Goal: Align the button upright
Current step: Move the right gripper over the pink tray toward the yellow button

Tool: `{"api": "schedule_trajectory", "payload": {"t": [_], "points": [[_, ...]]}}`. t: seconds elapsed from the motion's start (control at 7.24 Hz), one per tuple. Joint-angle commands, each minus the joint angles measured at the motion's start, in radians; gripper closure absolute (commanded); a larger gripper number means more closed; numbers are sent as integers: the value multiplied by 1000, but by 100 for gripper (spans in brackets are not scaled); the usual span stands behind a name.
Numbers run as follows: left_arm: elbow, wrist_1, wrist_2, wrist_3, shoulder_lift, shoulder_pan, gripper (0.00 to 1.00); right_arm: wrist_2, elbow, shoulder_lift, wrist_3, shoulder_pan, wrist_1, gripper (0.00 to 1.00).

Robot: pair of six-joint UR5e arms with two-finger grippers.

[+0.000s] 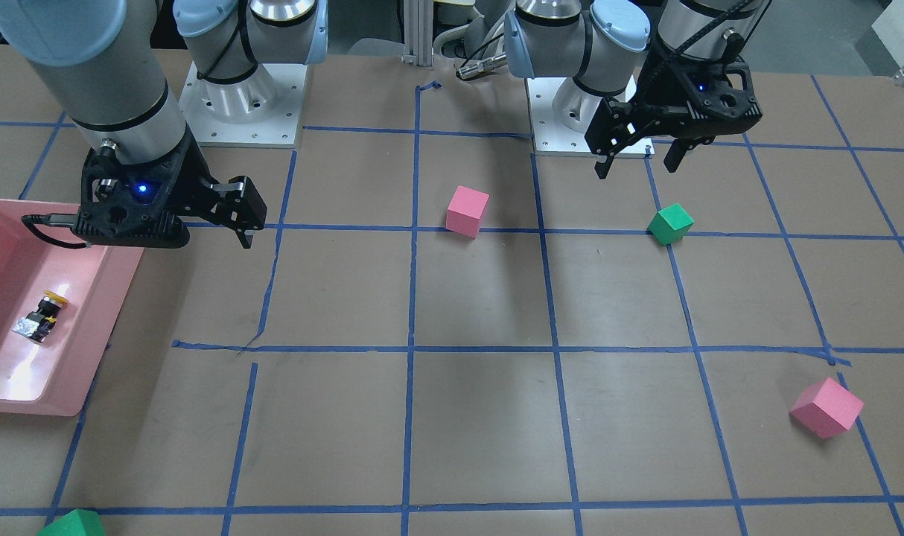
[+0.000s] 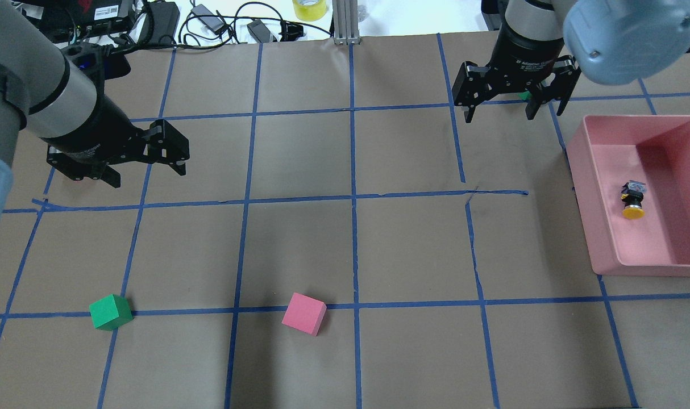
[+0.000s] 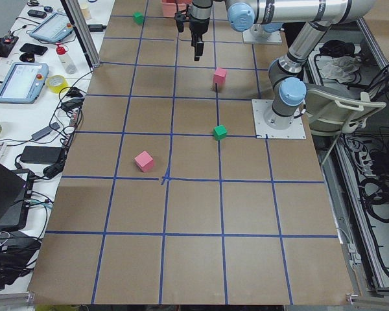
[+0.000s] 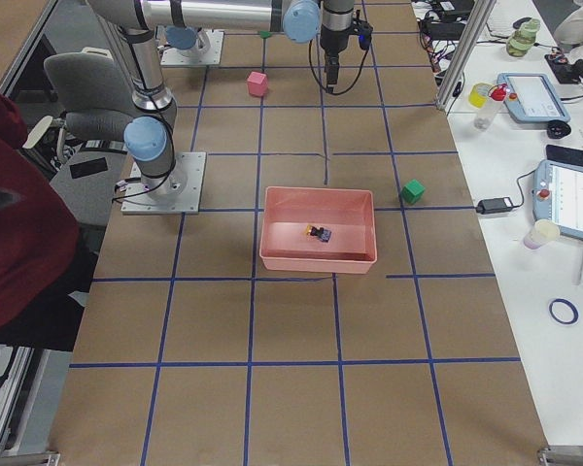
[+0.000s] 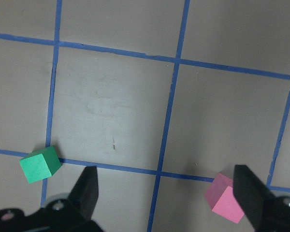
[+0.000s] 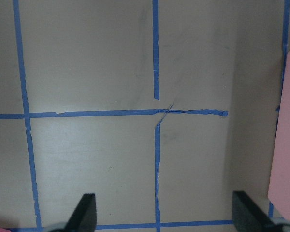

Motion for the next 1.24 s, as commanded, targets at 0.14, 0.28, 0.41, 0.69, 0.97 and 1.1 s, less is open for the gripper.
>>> {"api": "schedule_trajectory", "payload": {"t": [0.14,0.28,0.41,0.69,0.97,1.1], "points": [[9,0,-44,22,-7,6,0,0,-1,-4,1,-2,0,0],[9,0,-45,51,-7,6,0,2,-4,-6,1,-2,1,0],[7,0,-42,56,-7,6,0,-1,-2,-7,1,-2,3,0],[7,-1,-39,58,-7,6,0,2,-4,-16,1,3,14,0],[5,-1,-38,71,-5,6,0,-3,1,-13,1,0,15,0],[5,-1,-37,73,-5,6,0,-1,-4,-16,1,-2,15,0]]}}
